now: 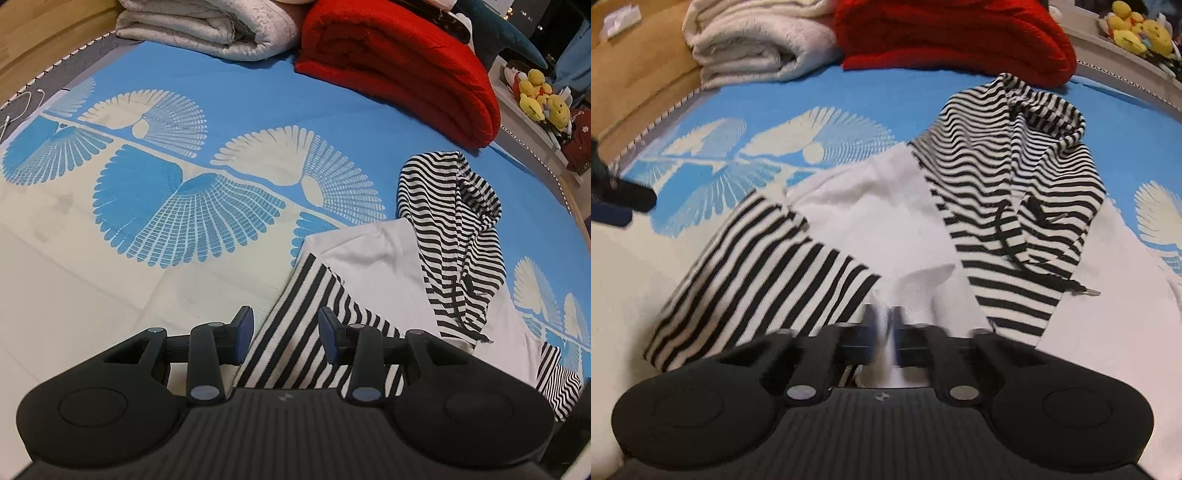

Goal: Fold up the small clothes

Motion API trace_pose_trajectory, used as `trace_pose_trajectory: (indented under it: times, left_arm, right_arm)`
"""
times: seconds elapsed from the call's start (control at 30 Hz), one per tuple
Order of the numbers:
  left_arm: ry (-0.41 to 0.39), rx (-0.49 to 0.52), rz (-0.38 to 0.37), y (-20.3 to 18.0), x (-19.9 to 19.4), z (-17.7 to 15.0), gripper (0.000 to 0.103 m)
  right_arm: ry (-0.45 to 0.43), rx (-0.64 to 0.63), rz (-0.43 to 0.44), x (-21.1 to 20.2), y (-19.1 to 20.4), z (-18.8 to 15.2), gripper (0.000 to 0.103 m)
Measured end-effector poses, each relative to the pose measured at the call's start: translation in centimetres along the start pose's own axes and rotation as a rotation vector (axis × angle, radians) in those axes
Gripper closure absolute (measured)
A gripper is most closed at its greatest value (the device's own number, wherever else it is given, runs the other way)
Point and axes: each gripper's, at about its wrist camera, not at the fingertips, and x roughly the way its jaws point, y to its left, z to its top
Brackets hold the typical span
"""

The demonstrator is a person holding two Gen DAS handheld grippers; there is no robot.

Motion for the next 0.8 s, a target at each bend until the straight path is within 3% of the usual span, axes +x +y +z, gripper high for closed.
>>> trace_pose_trajectory:
  times: [0.1, 0.3, 0.4, 0.5, 0.73, 0.8]
  left_arm:
    - [-0.006, -0.006, 0.001, 0.2, -0.2, 0.2, 0.06]
    - [-0.014, 0.001, 0.001, 0.2, -0.5, 0.2, 0.06]
    - [-0.014, 0.015, 0.011, 0.2, -0.4, 0.1, 0.06]
    - [-0.013, 0.019, 0.025, 0.6, -0.3, 0.2, 0.06]
    - [-0.019, 0.023, 0.043, 1.1, -0.3, 0.5, 0.06]
    - [-0.01, 0.028, 0.055, 1.2, 0.0, 0.4, 0.06]
  right_arm:
    - [-0.07, 0.038, 0.008, -2.3, -1.2, 0.6, 0.1]
    - [-0.289, 0.195, 0.092, -9.7, -5.3, 1.8, 0.1]
    - [-0.333, 0.279, 0.077, -12.0, -8.5, 1.2, 0.1]
    - [-0.301, 0.338, 0.037, -12.0, -11.7, 0.1, 0.1]
    - [-0.086, 0.413, -0.222, -9.9, -16.6, -3.3, 0.099]
    - [-0.037, 0.48, -0.214, -9.2, -18.0, -4.1, 0.096]
